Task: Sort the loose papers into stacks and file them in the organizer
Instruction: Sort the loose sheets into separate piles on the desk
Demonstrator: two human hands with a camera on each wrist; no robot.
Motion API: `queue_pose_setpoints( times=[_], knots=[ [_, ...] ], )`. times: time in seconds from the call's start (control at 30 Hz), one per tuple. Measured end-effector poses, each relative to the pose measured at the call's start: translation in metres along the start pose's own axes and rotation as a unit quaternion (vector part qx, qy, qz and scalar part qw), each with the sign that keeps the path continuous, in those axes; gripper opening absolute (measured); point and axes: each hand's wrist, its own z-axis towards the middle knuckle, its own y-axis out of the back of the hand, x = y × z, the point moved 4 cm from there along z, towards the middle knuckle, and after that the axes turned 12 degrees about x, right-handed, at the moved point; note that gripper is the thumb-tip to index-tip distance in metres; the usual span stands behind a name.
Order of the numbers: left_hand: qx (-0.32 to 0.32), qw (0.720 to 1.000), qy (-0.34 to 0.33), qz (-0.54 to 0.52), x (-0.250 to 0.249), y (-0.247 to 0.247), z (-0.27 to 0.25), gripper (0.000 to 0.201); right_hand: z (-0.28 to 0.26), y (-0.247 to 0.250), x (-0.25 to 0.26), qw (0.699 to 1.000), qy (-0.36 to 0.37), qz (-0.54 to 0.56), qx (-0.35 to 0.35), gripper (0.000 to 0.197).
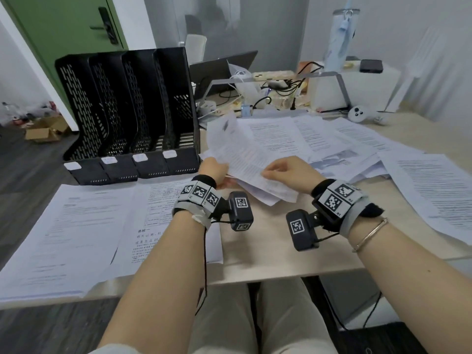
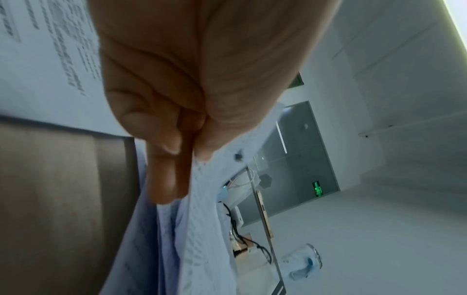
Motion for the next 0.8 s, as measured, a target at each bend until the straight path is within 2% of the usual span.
queue_pose_setpoints(
  times=[0.17, 0.23, 0.4, 0.57, 0.67, 0.8],
  knots=[
    [-0.075, 0.992, -0.045, -0.094, -0.013, 0.027, -0.009, 0.012, -0.003, 0.025, -0.001, 0.997, 0.007, 0.049, -0.067, 0.025],
    [-0.086, 0.99, -0.054, -0.098, -0.02, 0.034, -0.011, 0.011, -0.005, 0.029, 0.003, 0.995, 0.021, 0.056, -0.076, 0.028],
    [-0.126, 0.982, -0.115, -0.086, -0.048, 0.044, -0.025, 0.026, -0.012, 0.037, 0.019, 0.991, 0.054, 0.049, -0.108, 0.03],
    [-0.206, 0.956, -0.208, 0.037, -0.089, 0.051, -0.041, 0.024, -0.032, 0.051, 0.053, 0.975, 0.15, 0.025, -0.165, 0.026],
    [-0.252, 0.932, -0.237, 0.109, -0.112, 0.045, -0.054, 0.016, -0.047, 0.061, 0.077, 0.958, 0.22, 0.012, -0.186, 0.026],
    [-0.28, 0.893, -0.271, 0.224, -0.135, 0.027, -0.073, 0.021, -0.06, 0.073, 0.102, 0.942, 0.28, 0.011, -0.185, 0.029]
  ],
)
